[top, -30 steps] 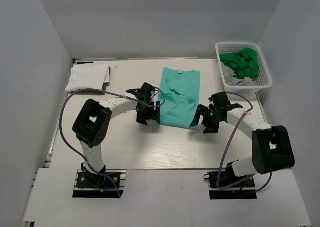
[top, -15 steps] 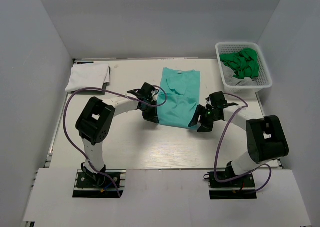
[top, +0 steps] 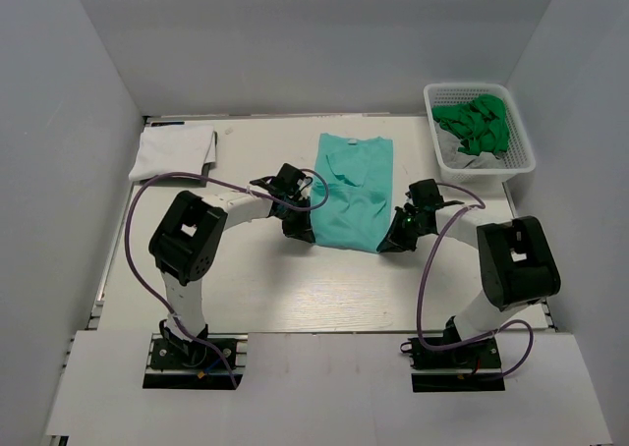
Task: Fold and stack the t-shirts
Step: Grab one side of the 2/3 rectangular tshirt with both arms, then fold the long partially folded tshirt into a neat square
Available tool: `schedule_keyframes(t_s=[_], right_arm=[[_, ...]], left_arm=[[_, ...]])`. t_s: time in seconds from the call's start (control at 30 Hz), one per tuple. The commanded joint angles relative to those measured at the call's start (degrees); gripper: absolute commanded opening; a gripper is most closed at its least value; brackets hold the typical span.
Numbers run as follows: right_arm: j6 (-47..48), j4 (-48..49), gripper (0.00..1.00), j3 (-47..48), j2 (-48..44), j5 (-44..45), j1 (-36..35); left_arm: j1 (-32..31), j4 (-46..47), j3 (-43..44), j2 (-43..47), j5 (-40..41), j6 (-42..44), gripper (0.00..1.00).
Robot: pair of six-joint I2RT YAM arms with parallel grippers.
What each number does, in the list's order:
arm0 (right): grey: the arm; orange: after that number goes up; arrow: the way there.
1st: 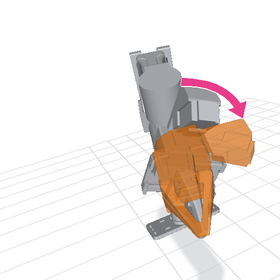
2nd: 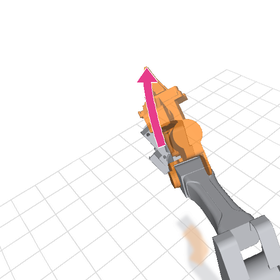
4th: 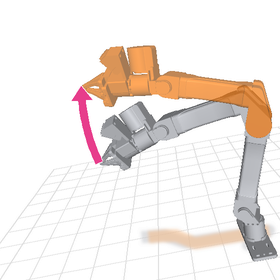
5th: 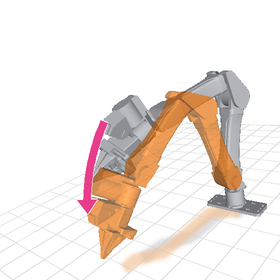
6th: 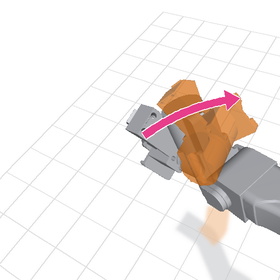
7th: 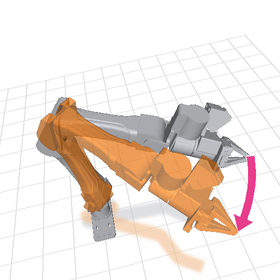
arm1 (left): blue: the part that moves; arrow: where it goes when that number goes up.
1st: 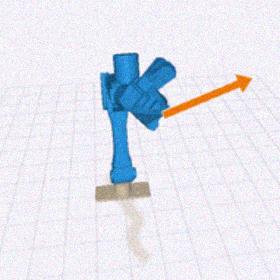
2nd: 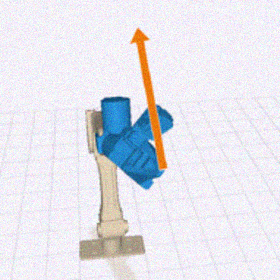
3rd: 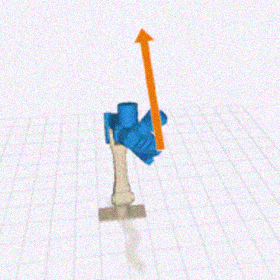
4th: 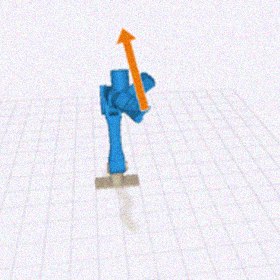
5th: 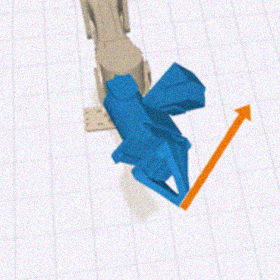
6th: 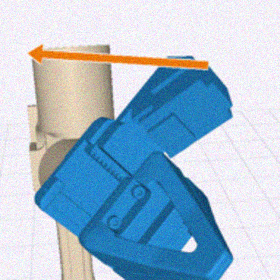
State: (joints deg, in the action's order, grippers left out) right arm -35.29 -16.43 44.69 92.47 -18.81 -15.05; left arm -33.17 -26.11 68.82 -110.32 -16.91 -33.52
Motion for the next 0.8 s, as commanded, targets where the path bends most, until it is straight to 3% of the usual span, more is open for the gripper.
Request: schedule_keyframes(t_s=[0.0, 0.23, 0.43, 0.57, 0.77], right_arm=[[1.10, -2.11, 0.00, -0.39, 0.62, 5.63, -0.42], [9.70, -17.14, 0.00, -0.39, -7.82, -1.29, -1.82], [11.47, -32.78, 0.00, -0.48, -17.48, -8.08, -3.76], [12.35, -43.67, 0.00, 5.13, -22.05, -10.98, -3.85], [14.28, -51.69, 0.00, 15.86, -21.98, -12.83, -3.50]], left_arm=[[-0.58, -4.91, -1.76, -0.34, 4.94, 0.21, 0.00], [-1.81, -17.36, -4.30, 9.40, 3.38, 0.21, 0.00], [-3.57, -28.72, -5.36, 18.99, 0.74, -0.75, 0.00], [-3.57, -37.23, -0.11, 24.01, -0.58, -1.37, 0.00], [-3.57, -43.94, 8.87, 25.51, -1.20, -1.37, 0.00]])
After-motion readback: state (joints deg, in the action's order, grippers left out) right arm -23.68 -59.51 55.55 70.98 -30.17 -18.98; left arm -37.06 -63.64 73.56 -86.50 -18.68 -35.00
